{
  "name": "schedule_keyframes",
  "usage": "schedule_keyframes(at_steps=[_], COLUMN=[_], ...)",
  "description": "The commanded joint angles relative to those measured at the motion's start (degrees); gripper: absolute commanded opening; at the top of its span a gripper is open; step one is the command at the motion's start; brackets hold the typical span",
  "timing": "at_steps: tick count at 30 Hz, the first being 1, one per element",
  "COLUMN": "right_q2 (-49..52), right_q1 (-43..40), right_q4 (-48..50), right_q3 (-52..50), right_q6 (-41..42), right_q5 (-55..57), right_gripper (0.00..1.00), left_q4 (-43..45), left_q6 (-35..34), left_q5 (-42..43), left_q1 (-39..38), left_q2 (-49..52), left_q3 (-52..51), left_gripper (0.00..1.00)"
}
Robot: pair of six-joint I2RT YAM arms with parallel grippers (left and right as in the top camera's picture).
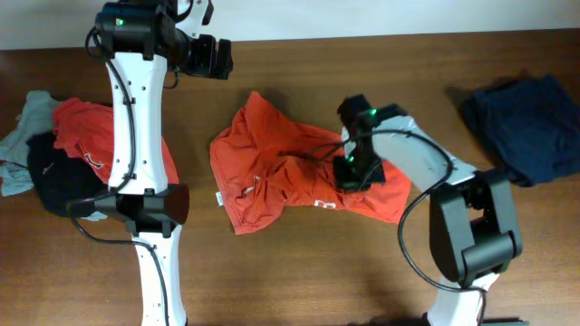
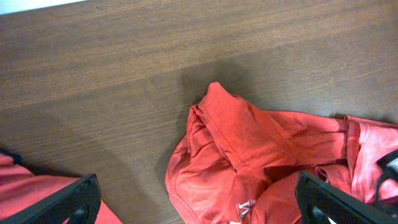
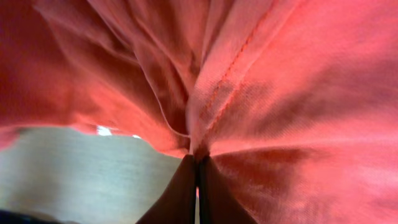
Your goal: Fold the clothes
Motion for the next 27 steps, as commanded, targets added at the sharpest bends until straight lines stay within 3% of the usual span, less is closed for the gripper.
schedule_keyframes(at_steps=[1,2,5,10,20,27], right_q2=[-2.6,-2.7,-2.7,-2.7,-2.7,-2.7], right_q1=[-3.5,-3.8,-4.9,-5.9,-13.2,-17.0], right_q4=[-5.3,-6.3,-12.5,-15.2,-16.6,-16.7], right_q3=[10.6,11.9,20.4,25.3,25.2,25.2], right_q6=[-1.8,-2.3,-4.5,-6.0,-9.5,-11.0], right_q5=[-0.7,-0.6,-0.4,0.6,3.0,3.0], right_gripper=[0.15,0.18,0.53,0.79,0.83,0.86], left_q4=[-0.5,-0.5,-1.7,-3.4,0.2,13.1], left_q6=[0.9,0.9,0.9,0.2,-4.2,-5.6], left_q5=[0.8,0.8,0.7,0.7,2.8,5.1], left_q1=[0.2,0.2,0.2,0.2,3.8,5.3], left_q2=[-0.1,-0.1,-0.1,0.1,0.1,0.1], left_q3=[0.9,0.9,0.8,-3.5,-32.4,-47.2], left_gripper=[0.99,0.99,0.99,0.99,0.97,0.97])
